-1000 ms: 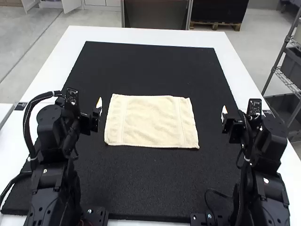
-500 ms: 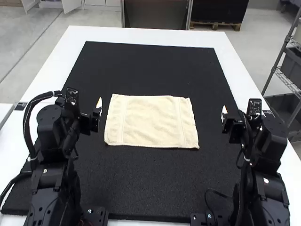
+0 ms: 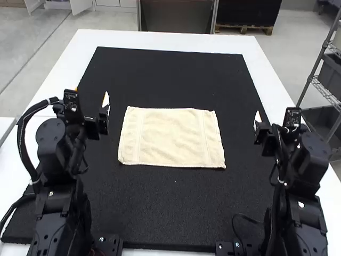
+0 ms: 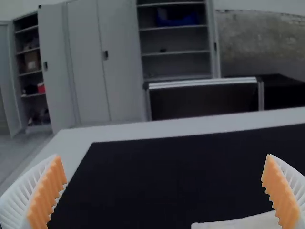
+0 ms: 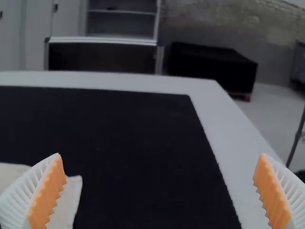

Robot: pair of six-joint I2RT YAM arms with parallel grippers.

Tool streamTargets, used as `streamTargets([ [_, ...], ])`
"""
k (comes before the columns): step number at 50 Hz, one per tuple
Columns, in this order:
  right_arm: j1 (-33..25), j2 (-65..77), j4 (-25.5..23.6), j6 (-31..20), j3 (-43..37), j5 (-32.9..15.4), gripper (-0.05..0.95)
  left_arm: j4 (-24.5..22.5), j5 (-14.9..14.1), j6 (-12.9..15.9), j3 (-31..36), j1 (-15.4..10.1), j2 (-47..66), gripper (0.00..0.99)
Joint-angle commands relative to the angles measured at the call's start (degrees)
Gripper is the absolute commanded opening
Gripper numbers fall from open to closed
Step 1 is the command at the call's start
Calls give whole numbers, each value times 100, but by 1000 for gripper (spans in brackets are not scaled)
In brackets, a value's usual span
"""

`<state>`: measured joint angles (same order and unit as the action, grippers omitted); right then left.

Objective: Fold the towel.

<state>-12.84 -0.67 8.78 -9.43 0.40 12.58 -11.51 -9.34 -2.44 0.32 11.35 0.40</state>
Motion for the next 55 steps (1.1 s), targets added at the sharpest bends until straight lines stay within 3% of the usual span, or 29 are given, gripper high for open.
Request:
streamTargets([
  [1, -69, -12, 546, 143, -40, -106, 911, -124, 249, -99, 74, 33, -40, 964],
  [11, -61, -575, 757, 275, 337, -133, 911, -159, 284, -178, 548, 25, 346, 954],
  [24, -34, -3194, 1232, 697, 1515, 104, 911, -660, 363, -301, 1252, 7, 2166, 959],
  [27, -25, -3792, 1399, 776, 1665, 104, 911, -739, 504, -301, 1392, 7, 2658, 959],
  [31, -17, -4521, 1777, 776, 1788, 421, 911, -1003, 723, -301, 1533, -2, 3387, 959],
  [34, -8, -4917, 2005, 776, 1867, 184, 911, -1143, 741, -292, 1603, -2, 3783, 957],
  [44, 18, -5910, 2225, 732, 2060, 52, 911, -1213, 715, -266, 1691, -2, 4407, 957],
  [48, 71, -6323, 2251, 653, 2148, 8, 911, -1547, 732, 33, 1647, -2, 4442, 954],
  [55, 168, -7096, 2339, 293, 2148, 104, 911, -1477, 741, 59, 1691, -19, 4512, 956],
])
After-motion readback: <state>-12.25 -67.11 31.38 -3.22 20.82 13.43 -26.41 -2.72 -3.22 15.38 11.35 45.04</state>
